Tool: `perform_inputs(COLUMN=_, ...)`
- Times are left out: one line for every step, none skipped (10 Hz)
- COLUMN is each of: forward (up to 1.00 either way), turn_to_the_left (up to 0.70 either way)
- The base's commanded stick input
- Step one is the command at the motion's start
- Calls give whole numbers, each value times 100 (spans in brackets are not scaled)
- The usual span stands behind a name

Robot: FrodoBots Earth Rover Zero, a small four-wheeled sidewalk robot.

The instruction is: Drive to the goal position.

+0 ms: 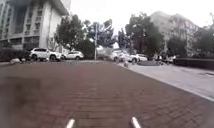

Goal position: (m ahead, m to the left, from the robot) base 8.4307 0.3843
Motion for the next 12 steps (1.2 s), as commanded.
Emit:
perform_inputs(forward=63, turn_to_the_left=0)
perform_inputs(forward=63, turn_to_the_left=0)
perform_inputs(forward=63, turn_to_the_left=0)
perform_inputs(forward=63, turn_to_the_left=0)
perform_inputs(forward=62, turn_to_the_left=0)
perform_inputs(forward=62, turn_to_the_left=0)
perform_inputs(forward=62, turn_to_the_left=0)
perform_inputs(forward=62, turn_to_the_left=0)
perform_inputs(forward=61, turn_to_the_left=0)
perform_inputs(forward=60, turn_to_the_left=0)
perform_inputs(forward=60, turn_to_the_left=0)
perform_inputs(forward=59, turn_to_the_left=0)
